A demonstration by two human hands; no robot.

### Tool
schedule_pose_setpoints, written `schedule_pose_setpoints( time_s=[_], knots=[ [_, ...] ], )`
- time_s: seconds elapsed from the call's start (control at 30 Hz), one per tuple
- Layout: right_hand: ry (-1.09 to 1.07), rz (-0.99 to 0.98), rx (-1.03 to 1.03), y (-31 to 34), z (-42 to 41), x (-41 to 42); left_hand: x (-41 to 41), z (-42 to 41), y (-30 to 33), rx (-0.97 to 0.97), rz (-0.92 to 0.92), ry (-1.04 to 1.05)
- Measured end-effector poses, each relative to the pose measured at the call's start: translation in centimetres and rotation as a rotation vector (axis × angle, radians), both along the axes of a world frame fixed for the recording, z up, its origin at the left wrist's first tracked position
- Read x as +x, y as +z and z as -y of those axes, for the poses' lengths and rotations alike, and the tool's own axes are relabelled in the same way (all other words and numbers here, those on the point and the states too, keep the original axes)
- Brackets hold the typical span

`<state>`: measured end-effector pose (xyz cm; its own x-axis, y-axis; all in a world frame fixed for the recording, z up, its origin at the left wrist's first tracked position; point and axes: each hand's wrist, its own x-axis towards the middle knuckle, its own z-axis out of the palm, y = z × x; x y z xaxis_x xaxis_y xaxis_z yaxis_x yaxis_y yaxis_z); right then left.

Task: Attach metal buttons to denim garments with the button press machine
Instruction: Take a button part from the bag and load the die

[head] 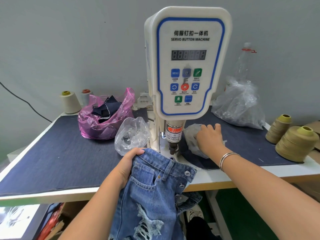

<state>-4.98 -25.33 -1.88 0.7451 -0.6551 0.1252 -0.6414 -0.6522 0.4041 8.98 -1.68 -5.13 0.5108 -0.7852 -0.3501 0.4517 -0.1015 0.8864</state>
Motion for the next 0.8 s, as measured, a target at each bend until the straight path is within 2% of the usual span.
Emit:
schedule_pose_setpoints(
  time_s=[0.27,0.53,0.8],
  knots=[
    [-0.011,-0.027,0.032,0.2,0.3,-0.5,0.1,0.0,-0.2,0.002,0.012,0.01],
    [0.146,-0.214,-0.105,1.4,0.3,-0.9,0.1,0.0,-0.2,-0.01,0.008,0.004],
    [0.274,-0.327,-0.153,1.9,0.6,-1.1,0.1,-0.1,-0.2,-0.015,0.013,0.0]
  ],
)
